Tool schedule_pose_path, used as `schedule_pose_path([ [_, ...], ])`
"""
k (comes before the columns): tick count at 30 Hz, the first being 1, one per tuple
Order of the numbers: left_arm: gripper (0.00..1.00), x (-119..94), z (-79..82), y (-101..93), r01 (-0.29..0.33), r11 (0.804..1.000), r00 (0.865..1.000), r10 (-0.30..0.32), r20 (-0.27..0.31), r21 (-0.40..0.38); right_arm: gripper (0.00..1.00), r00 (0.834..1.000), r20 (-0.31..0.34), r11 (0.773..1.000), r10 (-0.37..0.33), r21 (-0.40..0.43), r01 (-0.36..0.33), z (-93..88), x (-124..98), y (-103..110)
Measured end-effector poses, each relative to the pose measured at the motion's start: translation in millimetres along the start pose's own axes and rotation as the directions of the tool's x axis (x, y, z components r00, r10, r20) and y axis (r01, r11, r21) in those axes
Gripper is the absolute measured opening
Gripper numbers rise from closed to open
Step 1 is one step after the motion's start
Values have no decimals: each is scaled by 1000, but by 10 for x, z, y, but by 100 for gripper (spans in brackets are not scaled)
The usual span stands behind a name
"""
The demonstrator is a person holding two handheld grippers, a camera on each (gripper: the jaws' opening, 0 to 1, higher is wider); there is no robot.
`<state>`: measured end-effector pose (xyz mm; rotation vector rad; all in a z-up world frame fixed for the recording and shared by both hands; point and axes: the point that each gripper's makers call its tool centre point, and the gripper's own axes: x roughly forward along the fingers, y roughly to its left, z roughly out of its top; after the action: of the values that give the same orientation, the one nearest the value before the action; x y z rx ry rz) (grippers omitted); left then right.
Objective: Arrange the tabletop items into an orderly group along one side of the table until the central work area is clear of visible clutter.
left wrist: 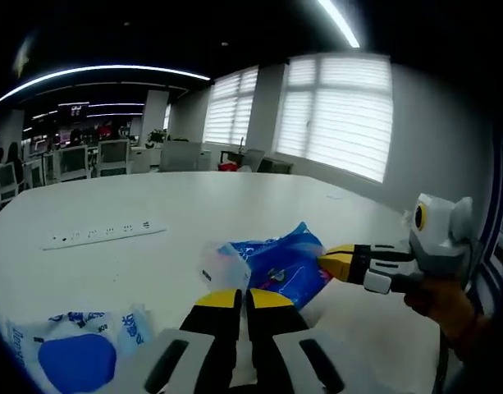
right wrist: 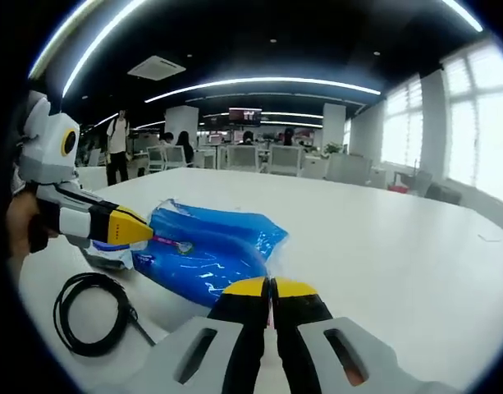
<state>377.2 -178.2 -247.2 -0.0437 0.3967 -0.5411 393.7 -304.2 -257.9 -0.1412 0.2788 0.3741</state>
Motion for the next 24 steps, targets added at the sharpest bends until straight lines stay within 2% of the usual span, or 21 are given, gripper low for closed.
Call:
schedule_pose_path([
  [8,1,-47,-16,109,-18,1000,1000,18,-3,-11,0,1000,0,1000,18,-19,-18,49,65,91],
  [24,1,-32,-156,231,-32,999,999,31,-41,-25,0,998,-39,999,50,-16,-51,-57,147,194],
])
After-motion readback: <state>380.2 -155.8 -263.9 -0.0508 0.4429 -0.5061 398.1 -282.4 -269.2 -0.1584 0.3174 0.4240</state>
